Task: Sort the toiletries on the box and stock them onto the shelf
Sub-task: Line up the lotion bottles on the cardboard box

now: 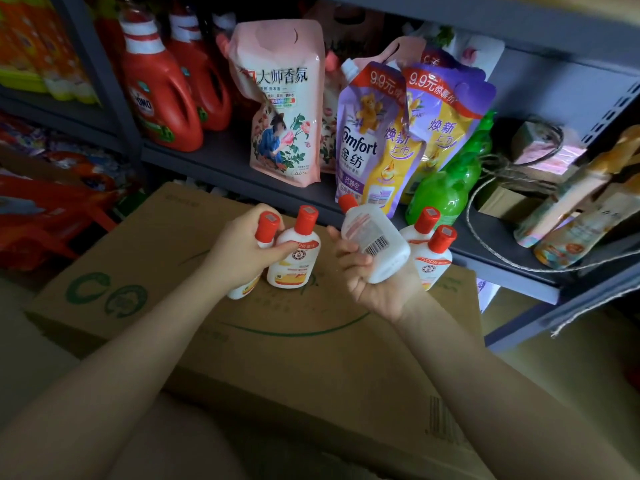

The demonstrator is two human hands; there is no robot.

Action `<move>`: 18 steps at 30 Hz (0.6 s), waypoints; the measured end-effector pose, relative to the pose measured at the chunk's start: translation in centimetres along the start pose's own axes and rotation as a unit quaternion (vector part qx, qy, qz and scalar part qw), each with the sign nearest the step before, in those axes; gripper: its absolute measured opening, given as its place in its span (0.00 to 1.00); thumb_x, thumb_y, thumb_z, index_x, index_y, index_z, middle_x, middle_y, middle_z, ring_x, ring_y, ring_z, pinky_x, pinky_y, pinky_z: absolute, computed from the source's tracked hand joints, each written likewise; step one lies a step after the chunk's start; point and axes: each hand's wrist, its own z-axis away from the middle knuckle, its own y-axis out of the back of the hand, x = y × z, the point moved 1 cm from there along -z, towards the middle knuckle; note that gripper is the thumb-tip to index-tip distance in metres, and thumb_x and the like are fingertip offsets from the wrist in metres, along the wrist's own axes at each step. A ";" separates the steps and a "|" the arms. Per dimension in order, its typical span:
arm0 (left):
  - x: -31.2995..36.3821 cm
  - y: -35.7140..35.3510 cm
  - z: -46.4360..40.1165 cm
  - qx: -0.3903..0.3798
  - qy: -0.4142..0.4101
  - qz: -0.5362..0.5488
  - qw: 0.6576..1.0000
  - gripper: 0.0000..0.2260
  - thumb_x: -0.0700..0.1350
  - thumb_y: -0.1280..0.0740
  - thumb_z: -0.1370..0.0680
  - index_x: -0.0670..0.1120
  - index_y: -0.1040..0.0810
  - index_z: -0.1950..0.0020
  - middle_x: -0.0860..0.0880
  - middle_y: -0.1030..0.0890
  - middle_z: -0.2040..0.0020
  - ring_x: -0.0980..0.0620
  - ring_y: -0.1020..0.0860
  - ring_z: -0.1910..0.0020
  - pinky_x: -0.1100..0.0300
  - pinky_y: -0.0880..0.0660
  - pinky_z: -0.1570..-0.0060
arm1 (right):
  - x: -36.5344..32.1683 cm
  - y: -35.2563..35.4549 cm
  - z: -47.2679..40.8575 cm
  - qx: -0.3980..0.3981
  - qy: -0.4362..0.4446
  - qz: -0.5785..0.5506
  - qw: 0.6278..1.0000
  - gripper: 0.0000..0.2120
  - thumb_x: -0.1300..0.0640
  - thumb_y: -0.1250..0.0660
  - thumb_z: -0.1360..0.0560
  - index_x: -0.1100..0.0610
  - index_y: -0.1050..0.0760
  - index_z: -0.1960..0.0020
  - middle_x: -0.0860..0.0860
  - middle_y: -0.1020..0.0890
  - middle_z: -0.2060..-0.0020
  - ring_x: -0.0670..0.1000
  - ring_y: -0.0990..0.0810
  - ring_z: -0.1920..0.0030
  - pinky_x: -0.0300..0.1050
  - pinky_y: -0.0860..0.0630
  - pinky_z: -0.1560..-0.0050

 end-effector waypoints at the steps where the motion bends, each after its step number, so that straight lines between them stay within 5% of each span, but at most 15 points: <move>1: 0.1 0.0 0.0 -0.001 -0.001 0.000 1.000 0.13 0.41 0.26 0.31 0.52 0.29 0.61 0.52 0.22 0.59 0.56 0.24 0.59 0.63 0.29 0.60 | -0.1 -0.3 0.0 0.032 0.018 -0.017 0.999 0.21 0.64 0.27 0.34 0.66 0.28 0.43 0.58 0.24 0.66 0.54 0.23 0.75 0.43 0.25 0.77; 5: 0.1 -0.1 -0.1 -0.007 0.002 0.002 1.000 0.10 0.41 0.26 0.31 0.49 0.28 0.59 0.49 0.21 0.57 0.53 0.22 0.57 0.58 0.26 0.57 | -0.8 -1.3 0.1 0.174 0.143 0.061 0.972 0.09 0.57 0.37 0.23 0.64 0.24 0.51 0.58 0.17 0.65 0.55 0.17 0.69 0.50 0.19 0.70; 9: 0.0 -0.1 -0.1 -0.008 -0.001 0.000 1.000 0.10 0.41 0.26 0.31 0.43 0.26 0.56 0.49 0.21 0.59 0.55 0.23 0.59 0.58 0.27 0.59 | -0.8 -2.2 0.8 0.173 0.110 0.146 0.968 0.05 0.64 0.40 0.23 0.64 0.28 0.49 0.61 0.19 0.59 0.60 0.18 0.59 0.60 0.22 0.61; 13: 0.0 0.0 -0.2 -0.006 0.000 0.004 1.000 0.10 0.40 0.26 0.30 0.43 0.26 0.56 0.50 0.22 0.60 0.53 0.23 0.59 0.55 0.27 0.57 | -0.6 -1.9 0.6 0.163 0.102 0.250 0.949 0.12 0.71 0.42 0.25 0.61 0.29 0.44 0.61 0.21 0.48 0.60 0.21 0.47 0.61 0.25 0.49; 15: 0.0 -0.1 -0.2 -0.009 0.003 0.005 1.000 0.10 0.40 0.26 0.30 0.43 0.26 0.56 0.49 0.22 0.60 0.52 0.23 0.59 0.54 0.26 0.56 | -0.1 -1.1 0.4 0.179 0.158 0.379 0.894 0.16 0.71 0.38 0.26 0.58 0.29 0.42 0.58 0.21 0.46 0.59 0.22 0.44 0.61 0.26 0.43; 18: 0.1 -0.2 -0.3 -0.010 0.001 0.010 1.000 0.10 0.40 0.26 0.30 0.43 0.26 0.56 0.47 0.22 0.59 0.49 0.23 0.58 0.51 0.25 0.55 | 0.6 -0.1 0.9 0.182 0.300 0.637 0.687 0.18 0.67 0.32 0.28 0.53 0.29 0.42 0.46 0.19 0.53 0.41 0.21 0.50 0.42 0.24 0.44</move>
